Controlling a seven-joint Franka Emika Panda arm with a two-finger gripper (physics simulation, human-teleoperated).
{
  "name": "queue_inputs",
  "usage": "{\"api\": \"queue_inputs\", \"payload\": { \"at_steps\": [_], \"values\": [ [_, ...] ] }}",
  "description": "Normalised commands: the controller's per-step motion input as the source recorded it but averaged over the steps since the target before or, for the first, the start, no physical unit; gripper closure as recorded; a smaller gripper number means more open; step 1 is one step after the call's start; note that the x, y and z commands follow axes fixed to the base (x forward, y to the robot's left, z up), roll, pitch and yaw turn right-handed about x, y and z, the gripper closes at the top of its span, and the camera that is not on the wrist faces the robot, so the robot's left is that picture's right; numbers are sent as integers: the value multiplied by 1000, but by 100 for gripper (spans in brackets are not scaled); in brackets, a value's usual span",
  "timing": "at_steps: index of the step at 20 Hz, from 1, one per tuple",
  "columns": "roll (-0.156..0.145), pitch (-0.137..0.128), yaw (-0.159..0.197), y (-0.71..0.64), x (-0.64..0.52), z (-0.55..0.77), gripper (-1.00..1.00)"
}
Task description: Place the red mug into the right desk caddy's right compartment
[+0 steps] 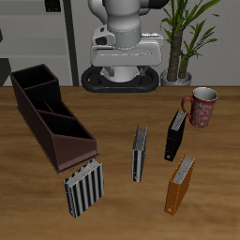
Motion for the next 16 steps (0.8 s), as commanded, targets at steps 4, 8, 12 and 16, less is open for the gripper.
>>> {"api": "queue_inputs", "payload": {
  "at_steps": [4,8,12,16],
  "values": [
    [-46,-25,-44,427,-80,-96,-100],
    [-20,-2,-60,481,-159,-123,-100],
    [-11,-6,-40,681,-471,-218,-100],
    [44,-50,35,539,-429,-91,-100]
  ]
}}
